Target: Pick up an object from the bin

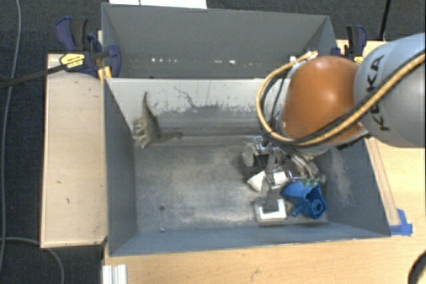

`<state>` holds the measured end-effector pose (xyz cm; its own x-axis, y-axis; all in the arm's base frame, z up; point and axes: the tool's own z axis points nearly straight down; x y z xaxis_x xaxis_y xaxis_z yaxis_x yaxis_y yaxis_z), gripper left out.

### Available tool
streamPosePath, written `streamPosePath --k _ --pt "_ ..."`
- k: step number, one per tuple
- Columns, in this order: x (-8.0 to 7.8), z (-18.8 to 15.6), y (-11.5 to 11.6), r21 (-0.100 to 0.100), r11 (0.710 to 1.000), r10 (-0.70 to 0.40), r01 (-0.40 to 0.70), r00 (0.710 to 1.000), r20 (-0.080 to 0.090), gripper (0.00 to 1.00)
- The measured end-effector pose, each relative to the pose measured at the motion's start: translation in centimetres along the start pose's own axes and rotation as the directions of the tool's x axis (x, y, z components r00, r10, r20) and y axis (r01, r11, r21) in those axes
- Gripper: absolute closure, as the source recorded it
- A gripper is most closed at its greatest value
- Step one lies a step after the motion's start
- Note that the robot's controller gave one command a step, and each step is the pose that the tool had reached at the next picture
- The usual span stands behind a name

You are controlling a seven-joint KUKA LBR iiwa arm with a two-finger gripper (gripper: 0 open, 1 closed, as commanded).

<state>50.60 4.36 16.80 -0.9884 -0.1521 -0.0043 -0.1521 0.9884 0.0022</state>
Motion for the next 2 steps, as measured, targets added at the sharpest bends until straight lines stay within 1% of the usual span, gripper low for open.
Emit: streamPosePath --k 1,2 --pt "-0.1 2.0 -3.2 0.001 0.982 -0.186 0.186 0.982 -0.005 0.00" --pt "-4.5 1.2 -7.6 0.001 0.993 -0.118 0.118 0.993 -0.001 0.00"
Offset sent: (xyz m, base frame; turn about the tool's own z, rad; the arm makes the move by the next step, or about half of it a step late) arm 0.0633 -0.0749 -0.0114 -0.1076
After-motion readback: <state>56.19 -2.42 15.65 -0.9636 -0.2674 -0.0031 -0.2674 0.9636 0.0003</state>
